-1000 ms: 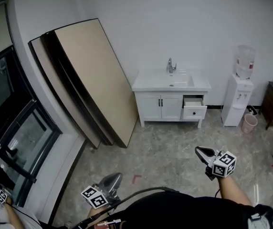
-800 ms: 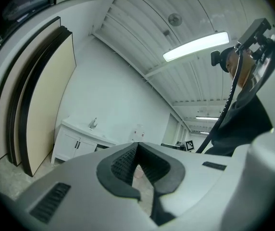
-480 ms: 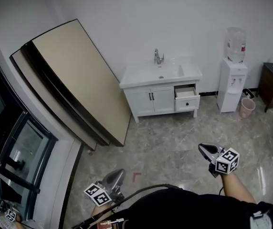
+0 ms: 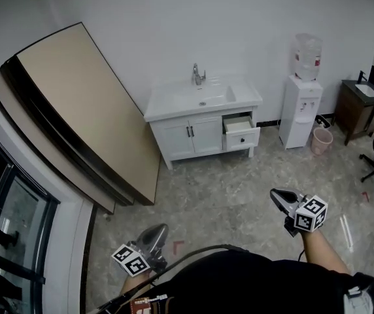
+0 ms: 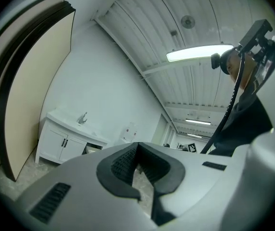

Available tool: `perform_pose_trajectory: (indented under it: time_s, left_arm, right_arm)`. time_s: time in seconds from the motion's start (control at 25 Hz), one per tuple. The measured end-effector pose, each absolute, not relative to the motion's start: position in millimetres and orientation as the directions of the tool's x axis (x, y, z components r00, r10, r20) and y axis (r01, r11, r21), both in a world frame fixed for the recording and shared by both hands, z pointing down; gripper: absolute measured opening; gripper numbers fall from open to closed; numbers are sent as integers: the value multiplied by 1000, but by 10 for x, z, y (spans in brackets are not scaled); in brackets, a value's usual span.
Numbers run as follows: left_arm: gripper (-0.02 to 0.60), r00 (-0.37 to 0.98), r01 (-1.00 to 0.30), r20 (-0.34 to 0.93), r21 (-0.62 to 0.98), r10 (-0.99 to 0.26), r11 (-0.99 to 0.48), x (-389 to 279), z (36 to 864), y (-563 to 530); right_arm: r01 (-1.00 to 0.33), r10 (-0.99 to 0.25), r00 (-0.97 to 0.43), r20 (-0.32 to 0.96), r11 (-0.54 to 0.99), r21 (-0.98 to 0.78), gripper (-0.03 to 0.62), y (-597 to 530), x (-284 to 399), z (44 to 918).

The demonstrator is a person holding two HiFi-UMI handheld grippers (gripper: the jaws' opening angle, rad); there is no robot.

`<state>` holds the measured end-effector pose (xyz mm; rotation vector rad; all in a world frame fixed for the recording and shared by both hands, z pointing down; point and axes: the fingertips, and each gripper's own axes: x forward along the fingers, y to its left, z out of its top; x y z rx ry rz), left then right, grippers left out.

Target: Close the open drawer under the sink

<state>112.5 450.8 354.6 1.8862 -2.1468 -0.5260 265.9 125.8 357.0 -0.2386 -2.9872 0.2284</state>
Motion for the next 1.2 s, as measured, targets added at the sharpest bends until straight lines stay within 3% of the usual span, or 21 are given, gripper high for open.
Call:
perform_pose_trajectory:
  time_s: [0.64,1.2]
  left_arm:
    - [0,-134,-913,-71,397,-988,96,-767,3385,5511]
    - [0,-174,-892,-61,433,-983,131,-1452,3662,5757]
  right_arm:
    - [165,182,-978,105,975,-148,2,2330,703,3279]
    - [215,236,-963,128,963,-160,2,2511,-195,3388]
